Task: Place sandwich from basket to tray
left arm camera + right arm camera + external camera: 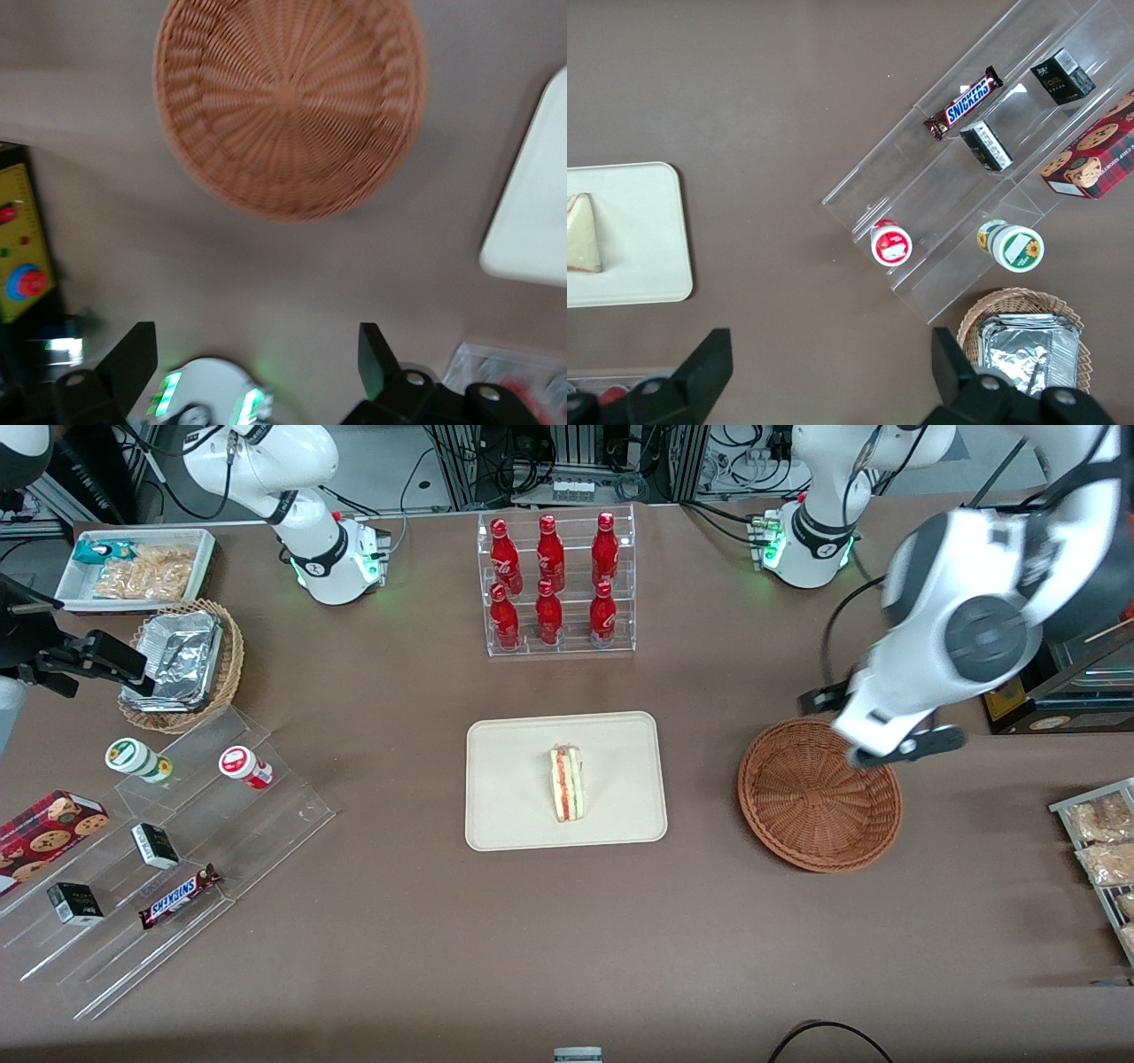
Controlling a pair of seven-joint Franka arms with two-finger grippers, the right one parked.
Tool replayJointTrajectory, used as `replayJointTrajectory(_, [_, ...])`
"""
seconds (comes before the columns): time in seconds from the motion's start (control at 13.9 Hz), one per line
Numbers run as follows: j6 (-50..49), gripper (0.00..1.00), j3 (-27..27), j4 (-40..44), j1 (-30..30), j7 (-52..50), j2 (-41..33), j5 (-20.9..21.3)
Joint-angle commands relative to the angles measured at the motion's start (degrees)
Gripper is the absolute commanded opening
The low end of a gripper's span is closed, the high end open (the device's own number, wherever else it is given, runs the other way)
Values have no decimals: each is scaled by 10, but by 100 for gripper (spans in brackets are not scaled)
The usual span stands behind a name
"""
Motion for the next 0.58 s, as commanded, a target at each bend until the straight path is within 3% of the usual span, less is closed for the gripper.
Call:
replayJointTrajectory(0.0, [-52,100,-4,3,41,106,-40,-7])
replayJointTrajectory(0.29, [-109,100,50,66,44,212,-44,-7])
replayJointTrajectory(0.5, [-112,100,81,108,41,238,-40,-6])
